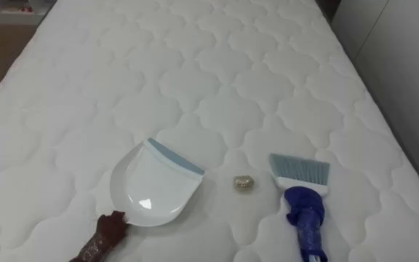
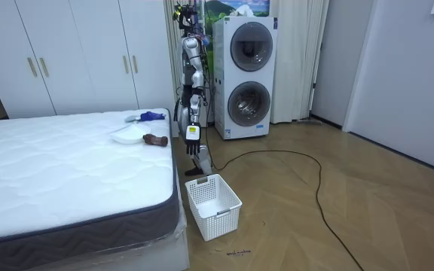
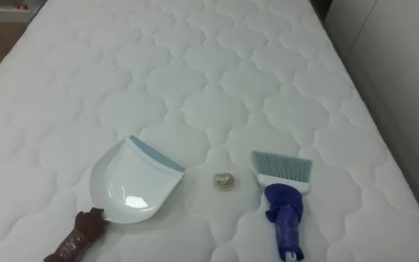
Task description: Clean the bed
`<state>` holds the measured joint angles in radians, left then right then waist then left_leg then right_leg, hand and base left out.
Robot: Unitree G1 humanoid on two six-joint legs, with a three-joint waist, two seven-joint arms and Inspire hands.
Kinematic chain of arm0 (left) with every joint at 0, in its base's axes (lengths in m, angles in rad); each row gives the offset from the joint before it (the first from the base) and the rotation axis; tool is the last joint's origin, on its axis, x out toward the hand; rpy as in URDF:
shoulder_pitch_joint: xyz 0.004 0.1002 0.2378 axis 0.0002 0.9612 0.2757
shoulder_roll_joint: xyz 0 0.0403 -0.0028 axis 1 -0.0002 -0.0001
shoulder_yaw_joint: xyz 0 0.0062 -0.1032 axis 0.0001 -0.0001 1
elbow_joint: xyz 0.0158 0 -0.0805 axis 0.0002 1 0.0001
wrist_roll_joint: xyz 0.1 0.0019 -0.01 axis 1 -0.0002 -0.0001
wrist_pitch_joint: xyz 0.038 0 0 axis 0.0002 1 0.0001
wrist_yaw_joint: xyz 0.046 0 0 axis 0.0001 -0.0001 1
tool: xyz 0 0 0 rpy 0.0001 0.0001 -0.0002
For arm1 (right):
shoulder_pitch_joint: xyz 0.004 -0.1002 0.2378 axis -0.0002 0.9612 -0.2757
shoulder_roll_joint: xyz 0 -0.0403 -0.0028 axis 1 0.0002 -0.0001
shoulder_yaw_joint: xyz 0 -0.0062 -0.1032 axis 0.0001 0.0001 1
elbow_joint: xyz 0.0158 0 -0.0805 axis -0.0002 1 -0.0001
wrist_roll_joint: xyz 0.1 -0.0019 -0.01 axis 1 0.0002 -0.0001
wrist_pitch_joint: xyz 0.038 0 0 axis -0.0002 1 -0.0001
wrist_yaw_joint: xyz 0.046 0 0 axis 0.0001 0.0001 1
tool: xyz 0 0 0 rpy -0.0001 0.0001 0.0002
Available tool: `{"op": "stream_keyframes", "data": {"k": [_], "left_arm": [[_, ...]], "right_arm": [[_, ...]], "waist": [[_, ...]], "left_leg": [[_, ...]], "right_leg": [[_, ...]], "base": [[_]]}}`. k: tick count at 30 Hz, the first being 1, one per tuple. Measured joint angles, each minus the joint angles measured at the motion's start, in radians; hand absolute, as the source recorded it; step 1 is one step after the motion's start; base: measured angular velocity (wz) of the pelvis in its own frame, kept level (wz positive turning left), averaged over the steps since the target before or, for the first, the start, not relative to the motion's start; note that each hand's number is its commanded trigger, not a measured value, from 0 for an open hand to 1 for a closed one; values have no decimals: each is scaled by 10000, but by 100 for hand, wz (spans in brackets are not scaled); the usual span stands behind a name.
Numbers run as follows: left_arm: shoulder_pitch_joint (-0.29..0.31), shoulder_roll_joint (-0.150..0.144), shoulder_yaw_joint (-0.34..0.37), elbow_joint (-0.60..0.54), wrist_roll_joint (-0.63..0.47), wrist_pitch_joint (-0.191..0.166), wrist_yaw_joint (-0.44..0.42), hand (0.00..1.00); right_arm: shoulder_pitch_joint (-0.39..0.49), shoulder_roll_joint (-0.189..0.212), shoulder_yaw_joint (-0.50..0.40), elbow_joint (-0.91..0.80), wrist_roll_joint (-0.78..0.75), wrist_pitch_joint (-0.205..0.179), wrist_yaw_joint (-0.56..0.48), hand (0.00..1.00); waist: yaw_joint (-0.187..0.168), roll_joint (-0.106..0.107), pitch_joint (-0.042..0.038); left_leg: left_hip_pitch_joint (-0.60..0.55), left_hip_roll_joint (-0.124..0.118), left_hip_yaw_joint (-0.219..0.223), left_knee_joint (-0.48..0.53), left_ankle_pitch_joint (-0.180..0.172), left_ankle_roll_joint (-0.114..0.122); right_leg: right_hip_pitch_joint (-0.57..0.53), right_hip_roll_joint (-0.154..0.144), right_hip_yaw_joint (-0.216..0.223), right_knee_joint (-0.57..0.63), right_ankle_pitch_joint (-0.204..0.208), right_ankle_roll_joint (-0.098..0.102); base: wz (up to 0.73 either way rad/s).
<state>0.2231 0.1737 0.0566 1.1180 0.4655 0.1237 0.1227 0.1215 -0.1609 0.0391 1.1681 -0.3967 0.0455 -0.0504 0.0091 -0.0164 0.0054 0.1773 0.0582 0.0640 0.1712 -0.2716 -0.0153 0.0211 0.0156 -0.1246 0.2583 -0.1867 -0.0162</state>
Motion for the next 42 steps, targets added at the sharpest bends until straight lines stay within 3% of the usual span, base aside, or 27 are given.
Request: {"op": "stream_keyframes", "data": {"k": [21, 25, 30, 33, 42], "left_arm": [[-43, -8, 195, -14, -24, -59, 304, 0], [-32, -9, 319, -267, -15, -456, 1015, 0], [-32, -20, 610, -1695, -52, -874, 2152, 0], [-142, -29, 465, -2600, -56, -1496, 2913, 0], [-248, -33, 91, -3707, -34, -2139, 3694, 0]], "right_arm": [[100, 1, 71, -4, 18, -4, 90, 0], [86, 1, 61, -4, 7, -158, 9, 0], [21, -10, 142, -18, 131, -412, -71, 0], [-32, -40, 200, -21, 631, -657, -71, 0], [20, -61, 172, -20, 829, -815, -25, 0]], "waist": [[-50, 23, -3], [-13, 36, 3], [-8, 32, 4], [-10, 67, -13], [-77, 71, -19]], "left_leg": [[71, -13, -111, 7, 0, 0], [56, -24, -130, 34, 0, 0], [-106, -29, -126, 143, 0, 1], [-240, -23, -124, 154, 7, 7], [-282, -23, -134, 118, 8, 6]], "right_leg": [[146, -45, -134, -41, -20, 9], [142, -66, -162, -23, -26, 12], [87, -105, -262, -14, -23, 14], [-22, -108, -318, -1, -21, 11], [-9, -114, -417, -143, -6, 27]], "base": [[2], [2], [7], [3], [0]]}}
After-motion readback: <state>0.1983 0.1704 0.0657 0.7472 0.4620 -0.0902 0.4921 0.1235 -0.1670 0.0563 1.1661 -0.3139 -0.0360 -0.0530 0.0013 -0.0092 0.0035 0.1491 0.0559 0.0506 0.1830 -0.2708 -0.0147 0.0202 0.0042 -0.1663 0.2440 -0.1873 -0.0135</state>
